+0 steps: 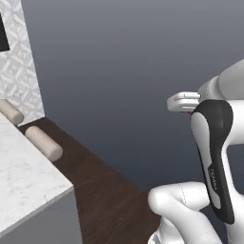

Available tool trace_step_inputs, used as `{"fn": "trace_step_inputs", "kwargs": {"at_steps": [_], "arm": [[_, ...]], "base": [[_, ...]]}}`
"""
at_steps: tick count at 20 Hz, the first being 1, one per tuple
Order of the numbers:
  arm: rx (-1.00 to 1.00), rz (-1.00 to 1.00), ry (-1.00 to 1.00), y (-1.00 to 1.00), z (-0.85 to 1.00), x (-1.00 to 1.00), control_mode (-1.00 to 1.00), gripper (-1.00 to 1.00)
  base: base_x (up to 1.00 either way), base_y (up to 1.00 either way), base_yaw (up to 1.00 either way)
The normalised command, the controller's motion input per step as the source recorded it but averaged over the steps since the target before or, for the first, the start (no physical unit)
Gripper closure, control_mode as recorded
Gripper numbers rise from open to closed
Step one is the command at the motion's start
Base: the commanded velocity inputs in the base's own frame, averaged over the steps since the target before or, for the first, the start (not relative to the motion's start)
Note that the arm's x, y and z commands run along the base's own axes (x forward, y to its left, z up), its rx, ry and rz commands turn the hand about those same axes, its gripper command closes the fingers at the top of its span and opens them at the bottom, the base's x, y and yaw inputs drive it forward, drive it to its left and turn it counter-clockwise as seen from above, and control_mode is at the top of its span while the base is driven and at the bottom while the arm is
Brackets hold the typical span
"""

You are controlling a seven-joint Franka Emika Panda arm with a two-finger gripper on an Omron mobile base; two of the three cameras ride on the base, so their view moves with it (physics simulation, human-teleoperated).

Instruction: Take the strawberry from the fridge and place it on top of the pancake, located on the dining counter.

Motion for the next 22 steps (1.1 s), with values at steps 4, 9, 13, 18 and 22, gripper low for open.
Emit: {"fn": "trace_step_inputs", "kwargs": {"at_steps": [4,9,13,18,22], "arm": [[0.0,0.0,0.0,0.0,0.0,0.0,1.0,1.0],[0.0,0.0,0.0,0.0,0.0,0.0,1.0,1.0],[0.0,0.0,0.0,0.0,0.0,0.0,1.0,1.0],[0.0,0.0,0.0,0.0,0.0,0.0,1.0,1.0],[0.0,0.0,0.0,0.0,0.0,0.0,1.0,1.0]], "base": [[1.0,-0.62,0.53],[1.0,-0.63,0.53],[1.0,-0.59,0.53],[1.0,-0.6,0.52],[1.0,-0.6,0.52]]}}
